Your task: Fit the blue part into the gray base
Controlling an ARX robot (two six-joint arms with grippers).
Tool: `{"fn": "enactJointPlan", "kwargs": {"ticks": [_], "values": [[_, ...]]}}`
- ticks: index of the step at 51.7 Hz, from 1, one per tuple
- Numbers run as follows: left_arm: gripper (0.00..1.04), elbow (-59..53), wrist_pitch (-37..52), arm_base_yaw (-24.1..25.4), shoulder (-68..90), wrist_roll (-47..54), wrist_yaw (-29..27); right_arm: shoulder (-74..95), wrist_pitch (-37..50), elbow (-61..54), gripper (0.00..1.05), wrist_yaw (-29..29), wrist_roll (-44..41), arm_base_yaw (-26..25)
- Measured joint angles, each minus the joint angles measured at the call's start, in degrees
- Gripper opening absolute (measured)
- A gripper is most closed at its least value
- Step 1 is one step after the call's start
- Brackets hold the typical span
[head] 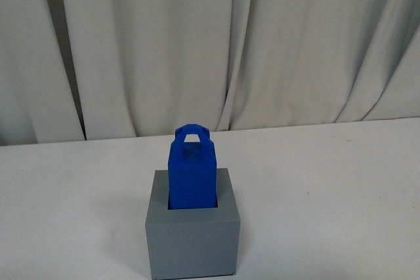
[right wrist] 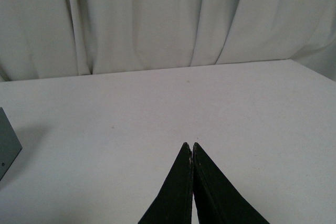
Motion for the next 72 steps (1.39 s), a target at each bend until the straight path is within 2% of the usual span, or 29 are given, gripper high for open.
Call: {"fn": "enactJointPlan", "kwargs": {"ticks": [40,45,60,72], "values": [[0.99,0.0,0.0,0.0,0.0,0.0,0.0,-18.21,-17.66,0.0,0.02,0.0,0.0,0.0],[0.99,0.0,0.0,0.0,0.0,0.0,0.0,-25.86,-26.95,0.04,0.02,-0.07,0.0,0.0],[0.99,0.0,0.0,0.0,0.0,0.0,0.0,-27.61,-27.41,0.04,0.03,-0.07,-0.02,0.0],[0.99,0.0,0.0,0.0,0.0,0.0,0.02,-27.63,-27.43,0.04,0.39,-0.07,-0.02,0.0]]}}
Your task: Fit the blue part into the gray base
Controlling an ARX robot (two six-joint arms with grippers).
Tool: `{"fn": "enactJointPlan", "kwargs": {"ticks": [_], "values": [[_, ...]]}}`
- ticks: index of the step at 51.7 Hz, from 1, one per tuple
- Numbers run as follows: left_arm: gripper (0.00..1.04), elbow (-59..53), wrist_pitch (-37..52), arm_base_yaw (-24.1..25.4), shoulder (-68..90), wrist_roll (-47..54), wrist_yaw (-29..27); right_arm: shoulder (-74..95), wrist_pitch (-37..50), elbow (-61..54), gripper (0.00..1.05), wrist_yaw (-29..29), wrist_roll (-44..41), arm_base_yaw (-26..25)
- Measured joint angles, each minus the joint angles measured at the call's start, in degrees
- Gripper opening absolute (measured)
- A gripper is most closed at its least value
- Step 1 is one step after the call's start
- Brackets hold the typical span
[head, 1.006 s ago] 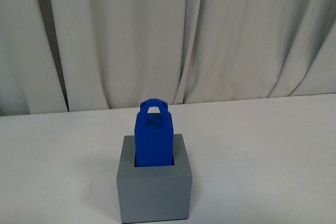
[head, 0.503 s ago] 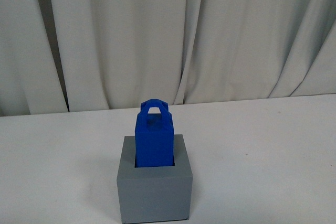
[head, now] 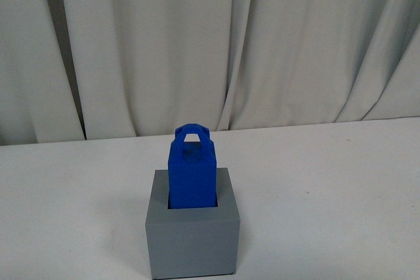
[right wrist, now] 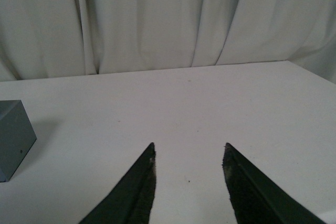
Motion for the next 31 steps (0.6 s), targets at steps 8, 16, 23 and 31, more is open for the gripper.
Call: {"fn": "enactJointPlan", "kwargs": {"ticks": [8,16,23,31], "values": [[0.99,0.0,0.0,0.0,0.0,0.0,0.0,0.0,0.0,0.0,0.64,0.0,0.0,0.0],[0.99,0.0,0.0,0.0,0.0,0.0,0.0,0.0,0.02,0.0,0.93,0.0,0.0,0.0],[0.99,0.0,0.0,0.0,0.0,0.0,0.0,0.0,0.02,0.0,0.97,0.0,0.02,0.0],[0.99,0.0,0.0,0.0,0.0,0.0,0.0,0.0,0.0,0.0,0.97,0.0,0.04,0.0]]}}
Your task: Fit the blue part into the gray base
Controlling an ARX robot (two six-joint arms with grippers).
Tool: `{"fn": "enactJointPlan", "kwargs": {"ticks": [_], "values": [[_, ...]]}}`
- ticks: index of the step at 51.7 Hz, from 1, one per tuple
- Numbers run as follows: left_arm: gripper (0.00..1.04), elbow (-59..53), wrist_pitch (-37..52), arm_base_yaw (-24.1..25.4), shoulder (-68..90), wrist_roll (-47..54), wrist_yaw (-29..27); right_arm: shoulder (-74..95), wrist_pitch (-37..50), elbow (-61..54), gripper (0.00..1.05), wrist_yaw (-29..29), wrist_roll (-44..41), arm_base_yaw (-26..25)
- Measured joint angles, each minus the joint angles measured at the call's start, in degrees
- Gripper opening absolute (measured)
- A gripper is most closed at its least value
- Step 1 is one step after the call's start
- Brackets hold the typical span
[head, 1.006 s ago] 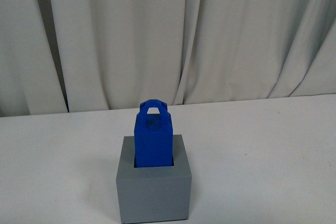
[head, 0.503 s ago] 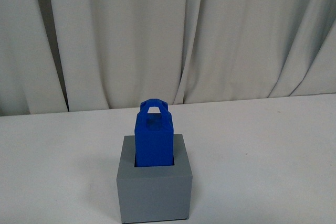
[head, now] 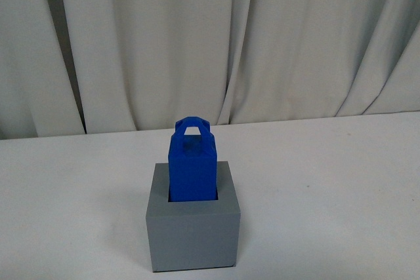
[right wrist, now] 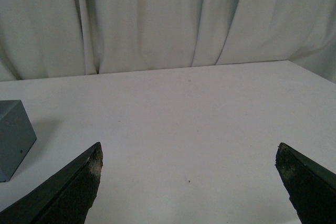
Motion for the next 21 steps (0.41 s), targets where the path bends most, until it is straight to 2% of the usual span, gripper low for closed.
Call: {"fn": "enactJointPlan", "kwargs": {"ticks": [21], "values": [[0.99,0.0,0.0,0.0,0.0,0.0,0.0,0.0,0.02,0.0,0.97,0.0,0.0,0.0]]}}
